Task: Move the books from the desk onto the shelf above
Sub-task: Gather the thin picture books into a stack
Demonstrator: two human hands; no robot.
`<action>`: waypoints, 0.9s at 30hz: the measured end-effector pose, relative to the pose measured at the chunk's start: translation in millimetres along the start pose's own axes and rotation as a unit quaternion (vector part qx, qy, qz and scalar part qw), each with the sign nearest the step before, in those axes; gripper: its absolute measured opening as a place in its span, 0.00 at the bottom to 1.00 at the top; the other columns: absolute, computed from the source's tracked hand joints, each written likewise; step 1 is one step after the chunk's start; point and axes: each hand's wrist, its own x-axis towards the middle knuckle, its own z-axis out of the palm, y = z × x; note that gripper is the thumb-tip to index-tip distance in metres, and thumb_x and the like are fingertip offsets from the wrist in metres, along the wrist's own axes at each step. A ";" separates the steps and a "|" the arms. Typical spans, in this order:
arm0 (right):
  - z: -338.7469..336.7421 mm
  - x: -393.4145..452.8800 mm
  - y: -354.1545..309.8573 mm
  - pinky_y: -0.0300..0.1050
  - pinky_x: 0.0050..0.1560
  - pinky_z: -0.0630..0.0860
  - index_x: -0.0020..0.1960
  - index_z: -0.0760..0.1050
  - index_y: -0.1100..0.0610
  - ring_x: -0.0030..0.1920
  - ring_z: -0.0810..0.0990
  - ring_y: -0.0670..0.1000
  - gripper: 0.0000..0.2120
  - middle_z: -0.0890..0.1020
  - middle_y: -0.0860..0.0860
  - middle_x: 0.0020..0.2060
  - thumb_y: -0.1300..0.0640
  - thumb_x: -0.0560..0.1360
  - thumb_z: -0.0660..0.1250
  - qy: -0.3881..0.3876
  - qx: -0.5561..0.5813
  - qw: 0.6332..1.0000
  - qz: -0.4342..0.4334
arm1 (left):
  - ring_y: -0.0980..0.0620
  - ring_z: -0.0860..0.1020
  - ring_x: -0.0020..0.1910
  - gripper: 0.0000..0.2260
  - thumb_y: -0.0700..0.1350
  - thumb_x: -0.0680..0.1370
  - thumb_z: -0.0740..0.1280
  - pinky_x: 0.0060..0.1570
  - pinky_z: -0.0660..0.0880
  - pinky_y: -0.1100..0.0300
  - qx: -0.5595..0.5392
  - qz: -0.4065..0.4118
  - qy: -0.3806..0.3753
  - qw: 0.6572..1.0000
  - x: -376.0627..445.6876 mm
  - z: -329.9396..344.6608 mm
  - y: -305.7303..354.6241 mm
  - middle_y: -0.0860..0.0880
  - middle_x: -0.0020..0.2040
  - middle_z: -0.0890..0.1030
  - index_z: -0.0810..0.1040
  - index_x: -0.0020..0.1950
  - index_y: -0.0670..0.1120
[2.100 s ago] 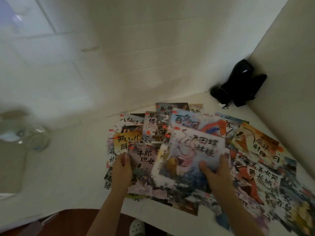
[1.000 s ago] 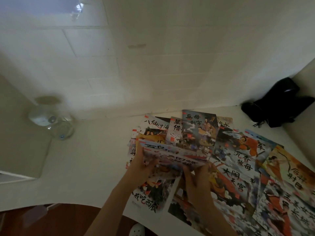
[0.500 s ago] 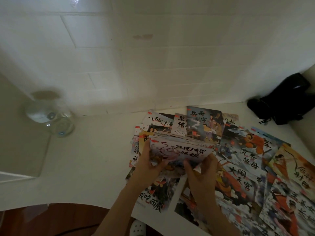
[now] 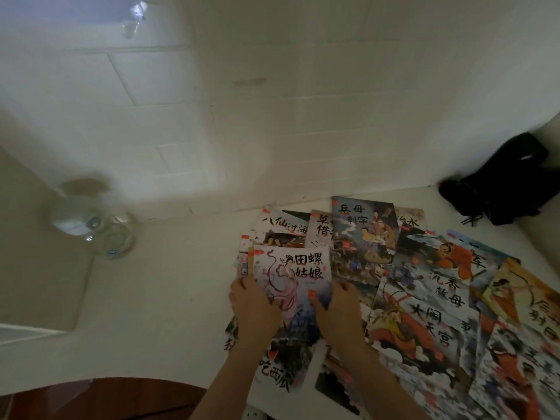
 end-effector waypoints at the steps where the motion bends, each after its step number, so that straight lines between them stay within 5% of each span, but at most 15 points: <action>1: 2.0 2.6 -0.6 0.48 0.63 0.73 0.67 0.71 0.59 0.61 0.73 0.55 0.22 0.74 0.56 0.62 0.50 0.76 0.67 0.000 0.006 1.000 0.000 | 0.38 0.64 0.67 0.36 0.42 0.72 0.73 0.67 0.63 0.49 -0.021 -0.016 0.001 1.000 3.4 2.6 -0.6 0.37 0.68 0.64 0.56 0.74 0.39; 4: 2.1 9.8 -1.2 0.53 0.59 0.77 0.70 0.68 0.59 0.57 0.78 0.55 0.29 0.79 0.54 0.60 0.52 0.73 0.72 -0.037 0.059 0.996 0.052 | 0.40 0.72 0.63 0.34 0.39 0.68 0.75 0.62 0.73 0.47 -0.107 -0.074 0.002 0.992 10.7 -5.5 -0.2 0.40 0.62 0.72 0.62 0.68 0.39; 7: 5.0 11.1 -5.5 0.56 0.61 0.77 0.69 0.67 0.57 0.61 0.77 0.56 0.31 0.77 0.53 0.63 0.53 0.70 0.75 -0.068 0.124 0.985 0.094 | 0.49 0.76 0.57 0.34 0.33 0.66 0.74 0.54 0.77 0.56 -0.202 -0.066 -0.025 0.977 14.2 -19.0 -6.4 0.47 0.57 0.73 0.62 0.68 0.40; 10: 9.1 3.0 -11.6 0.56 0.62 0.76 0.67 0.68 0.56 0.63 0.75 0.57 0.28 0.75 0.55 0.64 0.49 0.71 0.73 -0.057 0.153 0.983 0.082 | 0.48 0.74 0.58 0.31 0.44 0.66 0.73 0.56 0.76 0.54 -0.127 0.003 -0.043 0.991 18.4 -32.5 -15.7 0.44 0.60 0.73 0.67 0.66 0.42; 14: -0.1 -22.6 -11.2 0.55 0.59 0.77 0.63 0.69 0.53 0.59 0.75 0.55 0.34 0.74 0.53 0.59 0.30 0.66 0.64 -0.038 0.143 0.987 0.069 | 0.53 0.67 0.52 0.25 0.42 0.76 0.69 0.51 0.67 0.64 -0.058 0.075 -0.063 0.994 9.8 -48.1 -18.7 0.44 0.58 0.66 0.63 0.69 0.42; 18: -3.4 -60.7 -6.2 0.52 0.61 0.71 0.69 0.63 0.61 0.61 0.69 0.59 0.30 0.66 0.58 0.64 0.45 0.75 0.67 -0.022 0.019 0.994 0.102 | 0.43 0.66 0.65 0.28 0.47 0.76 0.70 0.65 0.67 0.57 -0.003 0.054 -0.116 0.992 -14.8 -37.0 -33.0 0.42 0.66 0.60 0.61 0.71 0.44; 22: 4.8 -83.0 -9.7 0.42 0.50 0.66 0.68 0.60 0.62 0.61 0.67 0.57 0.27 0.66 0.60 0.63 0.50 0.77 0.67 -0.023 0.009 0.988 0.152 | 0.39 0.59 0.68 0.32 0.55 0.76 0.68 0.67 0.63 0.51 0.135 0.023 -0.081 0.987 -32.1 -23.2 -39.7 0.41 0.70 0.56 0.57 0.73 0.47; 27: 10.5 -79.6 -2.8 0.38 0.44 0.64 0.63 0.64 0.62 0.55 0.72 0.56 0.23 0.70 0.60 0.60 0.50 0.76 0.68 -0.031 0.026 0.991 0.126 | 0.40 0.73 0.60 0.27 0.44 0.73 0.72 0.57 0.75 0.49 -0.032 0.009 -0.106 0.994 -28.3 -29.2 -43.0 0.39 0.63 0.71 0.62 0.67 0.43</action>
